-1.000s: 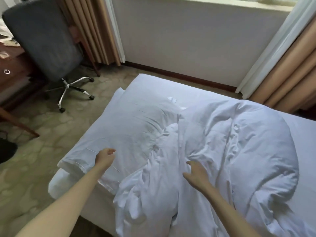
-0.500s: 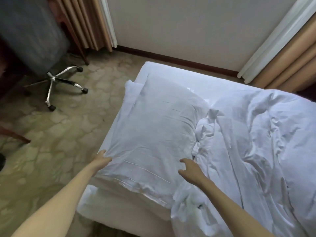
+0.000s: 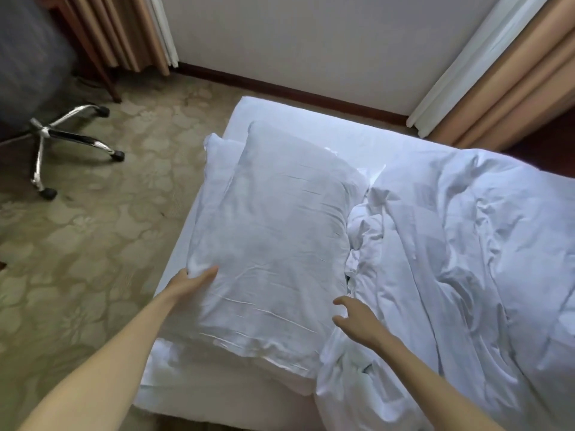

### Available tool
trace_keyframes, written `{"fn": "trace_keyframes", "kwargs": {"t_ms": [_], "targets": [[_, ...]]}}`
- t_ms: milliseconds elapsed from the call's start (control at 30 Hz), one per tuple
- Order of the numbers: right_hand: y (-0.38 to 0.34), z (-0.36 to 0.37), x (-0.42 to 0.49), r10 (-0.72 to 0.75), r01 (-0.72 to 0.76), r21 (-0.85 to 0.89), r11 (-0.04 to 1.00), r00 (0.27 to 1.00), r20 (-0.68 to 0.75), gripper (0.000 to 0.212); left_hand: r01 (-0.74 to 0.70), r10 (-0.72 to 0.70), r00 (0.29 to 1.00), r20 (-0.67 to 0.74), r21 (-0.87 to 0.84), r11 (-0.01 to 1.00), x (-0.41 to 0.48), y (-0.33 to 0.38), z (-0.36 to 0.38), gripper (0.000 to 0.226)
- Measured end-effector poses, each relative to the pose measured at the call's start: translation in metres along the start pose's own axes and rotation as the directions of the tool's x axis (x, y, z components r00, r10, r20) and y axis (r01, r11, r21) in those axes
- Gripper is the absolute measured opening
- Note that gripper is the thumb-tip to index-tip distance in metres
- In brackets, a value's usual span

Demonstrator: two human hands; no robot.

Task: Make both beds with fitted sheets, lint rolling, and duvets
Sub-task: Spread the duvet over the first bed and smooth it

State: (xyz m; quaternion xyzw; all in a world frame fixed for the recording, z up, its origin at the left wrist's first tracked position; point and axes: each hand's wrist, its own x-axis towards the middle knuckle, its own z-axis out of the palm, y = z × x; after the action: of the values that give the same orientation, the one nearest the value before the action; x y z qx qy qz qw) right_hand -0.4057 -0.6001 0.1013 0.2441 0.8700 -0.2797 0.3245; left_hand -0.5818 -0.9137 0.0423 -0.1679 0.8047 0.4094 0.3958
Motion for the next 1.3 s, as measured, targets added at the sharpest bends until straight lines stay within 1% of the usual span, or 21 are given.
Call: {"fn": "trace_keyframes", "kwargs": {"t_ms": [133, 267, 333, 367, 400, 467, 533, 567, 600, 667, 700, 733, 800, 833, 900, 967, 1033, 1133, 1200, 1233, 1300], "targets": [[-0.017, -0.001, 0.000, -0.042, 0.047, 0.084, 0.995, 0.997, -0.060, 0.043, -0.075, 0.088, 0.983, 0.161, -0.084, 0.994, -0.012, 0.029, -0.009, 0.076], [-0.060, -0.019, -0.002, -0.114, 0.176, 0.283, 0.943, 0.968, -0.222, 0.037, -0.257, 0.258, 0.946, 0.198, -0.034, 0.966, -0.053, 0.071, 0.010, 0.046], [-0.087, -0.035, -0.002, -0.127, 0.249, 0.365, 0.897, 0.937, -0.327, 0.036, -0.403, 0.384, 0.899, 0.212, 0.053, 0.914, -0.088, 0.094, 0.031, 0.024], [-0.099, -0.045, 0.000, -0.117, 0.273, 0.381, 0.883, 0.916, -0.384, 0.040, -0.498, 0.466, 0.854, 0.232, 0.099, 0.862, -0.104, 0.105, 0.043, 0.017], [-0.109, -0.057, 0.001, -0.098, 0.275, 0.376, 0.885, 0.899, -0.427, 0.047, -0.569, 0.520, 0.808, 0.278, 0.135, 0.811, -0.118, 0.113, 0.057, 0.019], [-0.123, -0.082, 0.004, -0.039, 0.191, 0.308, 0.932, 0.898, -0.439, 0.069, -0.677, 0.584, 0.703, 0.407, 0.131, 0.724, -0.139, 0.124, 0.088, 0.027], [-0.124, -0.103, 0.004, 0.033, 0.025, 0.135, 0.991, 0.912, -0.408, 0.083, -0.750, 0.625, 0.603, 0.496, 0.086, 0.656, -0.153, 0.126, 0.118, 0.045], [-0.120, -0.110, 0.003, 0.057, -0.050, 0.027, 0.998, 0.909, -0.412, 0.076, -0.764, 0.626, 0.578, 0.523, 0.076, 0.641, -0.158, 0.124, 0.132, 0.047], [-0.113, -0.115, 0.001, 0.062, -0.100, -0.064, 0.993, 0.899, -0.433, 0.061, -0.765, 0.617, 0.569, 0.544, 0.075, 0.640, -0.163, 0.123, 0.143, 0.043], [-0.094, -0.123, -0.003, 0.045, -0.134, -0.148, 0.980, 0.870, -0.490, 0.030, -0.751, 0.616, 0.551, 0.563, 0.012, 0.661, -0.169, 0.121, 0.154, 0.031], [-0.084, -0.127, -0.004, 0.038, -0.126, -0.137, 0.983, 0.855, -0.517, 0.024, -0.721, 0.620, 0.552, 0.558, -0.054, 0.691, -0.167, 0.120, 0.154, 0.025], [-0.073, -0.132, -0.007, 0.039, -0.107, -0.097, 0.990, 0.845, -0.533, 0.022, -0.667, 0.618, 0.589, 0.521, -0.119, 0.735, -0.161, 0.120, 0.150, 0.020], [-0.053, -0.144, -0.018, 0.044, -0.044, 0.013, 0.999, 0.828, -0.559, 0.017, -0.548, 0.581, 0.725, 0.370, -0.200, 0.812, -0.139, 0.117, 0.137, 0.018], [-0.042, -0.151, -0.025, 0.044, -0.010, 0.062, 0.998, 0.821, -0.570, 0.014, -0.519, 0.547, 0.788, 0.283, -0.172, 0.837, -0.127, 0.114, 0.132, 0.017], [-0.016, -0.166, -0.043, 0.061, 0.043, 0.160, 0.986, 0.804, -0.591, 0.017, -0.453, 0.459, 0.871, 0.175, -0.072, 0.888, -0.107, 0.107, 0.126, 0.014], [0.017, -0.180, -0.067, 0.110, 0.086, 0.280, 0.956, 0.780, -0.616, 0.029, -0.353, 0.353, 0.918, 0.181, -0.035, 0.935, -0.097, 0.101, 0.134, 0.014], [0.058, -0.192, -0.092, 0.184, 0.128, 0.413, 0.902, 0.752, -0.633, 0.030, -0.316, 0.308, 0.927, 0.212, 0.005, 0.949, -0.101, 0.100, 0.152, 0.015], [0.134, -0.206, -0.127, 0.305, 0.166, 0.587, 0.792, 0.726, -0.617, 0.011, -0.328, 0.309, 0.920, 0.243, 0.043, 0.944, -0.122, 0.105, 0.194, 0.019], [0.186, -0.210, -0.149, 0.375, 0.156, 0.656, 0.739, 0.713, -0.592, 0.021, -0.344, 0.320, 0.911, 0.262, 0.051, 0.938, -0.139, 0.114, 0.227, 0.026], [0.210, -0.209, -0.158, 0.417, 0.153, 0.697, 0.700, 0.705, -0.574, 0.027, -0.351, 0.331, 0.907, 0.258, 0.035, 0.936, -0.149, 0.121, 0.243, 0.034], [0.266, -0.197, -0.167, 0.517, 0.114, 0.770, 0.628, 0.678, -0.522, 0.029, -0.410, 0.396, 0.900, 0.182, 0.048, 0.911, -0.160, 0.129, 0.280, 0.068]]}}
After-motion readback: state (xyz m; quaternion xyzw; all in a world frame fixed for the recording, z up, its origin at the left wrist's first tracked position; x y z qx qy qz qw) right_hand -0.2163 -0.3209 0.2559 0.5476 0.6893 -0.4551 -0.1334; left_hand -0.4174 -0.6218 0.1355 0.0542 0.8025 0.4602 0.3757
